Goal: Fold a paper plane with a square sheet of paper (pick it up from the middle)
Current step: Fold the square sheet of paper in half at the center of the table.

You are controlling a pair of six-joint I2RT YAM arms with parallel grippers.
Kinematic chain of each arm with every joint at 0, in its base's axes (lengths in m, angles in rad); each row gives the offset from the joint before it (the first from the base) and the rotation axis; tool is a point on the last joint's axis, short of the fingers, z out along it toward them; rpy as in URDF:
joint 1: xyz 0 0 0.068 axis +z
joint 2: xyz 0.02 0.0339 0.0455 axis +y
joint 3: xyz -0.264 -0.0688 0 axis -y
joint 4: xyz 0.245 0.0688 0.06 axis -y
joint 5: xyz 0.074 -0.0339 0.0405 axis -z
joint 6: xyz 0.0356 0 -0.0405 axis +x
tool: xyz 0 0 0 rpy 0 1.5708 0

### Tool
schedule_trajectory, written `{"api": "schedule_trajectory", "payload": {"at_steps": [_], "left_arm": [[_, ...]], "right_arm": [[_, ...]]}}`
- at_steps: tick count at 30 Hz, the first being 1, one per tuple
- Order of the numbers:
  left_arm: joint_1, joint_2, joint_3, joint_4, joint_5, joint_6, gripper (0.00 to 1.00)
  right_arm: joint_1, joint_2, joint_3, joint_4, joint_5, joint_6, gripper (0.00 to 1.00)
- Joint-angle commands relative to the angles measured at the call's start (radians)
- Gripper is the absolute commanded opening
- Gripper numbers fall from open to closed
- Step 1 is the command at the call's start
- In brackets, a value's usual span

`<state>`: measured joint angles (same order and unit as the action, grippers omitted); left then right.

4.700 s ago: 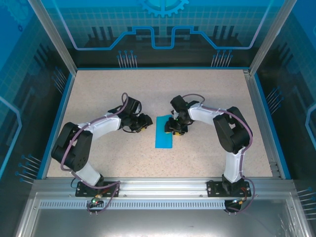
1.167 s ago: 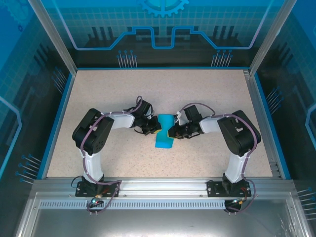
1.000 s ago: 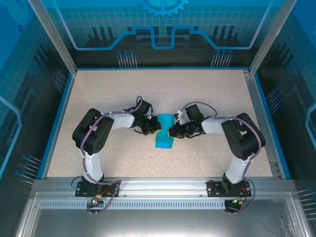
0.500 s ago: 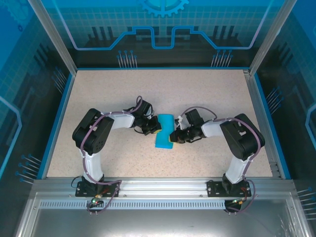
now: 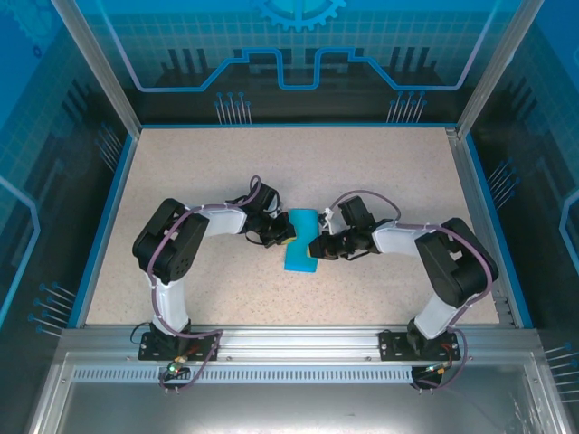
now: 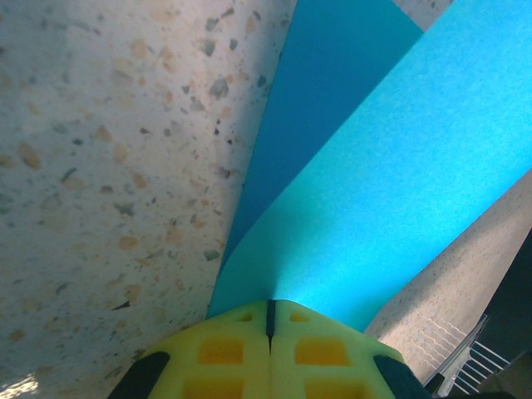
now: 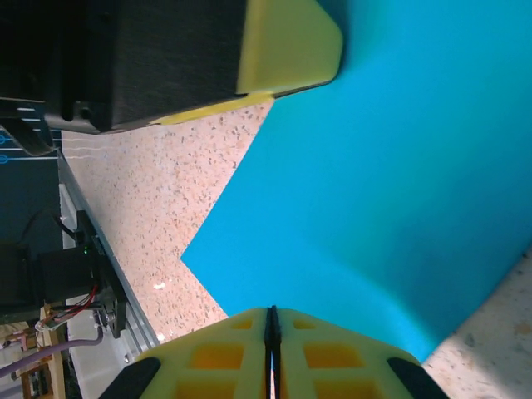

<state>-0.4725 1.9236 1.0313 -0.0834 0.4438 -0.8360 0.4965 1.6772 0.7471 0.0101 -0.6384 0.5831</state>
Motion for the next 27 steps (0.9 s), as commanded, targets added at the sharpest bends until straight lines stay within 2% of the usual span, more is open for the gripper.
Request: {"api": "schedule_trajectory", "payload": {"at_steps": [1,11,19,27], "left_arm": [[-0.008,0.038,-0.028,-0.097,-0.033,0.015,0.0],[-0.006,0.037,-0.034,-0.095,-0.034,0.012,0.0],[-0.007,0.034,-0.033,-0.098,-0.036,0.013,0.0],[-0.006,0.034,-0.029,-0.106,-0.037,0.018,0.0]], "right_arm": [[0.023,0.027,-0.023,-0.016,-0.038,0.003,0.11],[0.034,0.094,-0.065,-0.022,0.01,-0.018,0.11],[0.035,-0.012,-0.064,-0.027,-0.021,-0.008,0.12],[0.053,0.044,-0.094,-0.02,-0.017,-0.017,0.12]]}}
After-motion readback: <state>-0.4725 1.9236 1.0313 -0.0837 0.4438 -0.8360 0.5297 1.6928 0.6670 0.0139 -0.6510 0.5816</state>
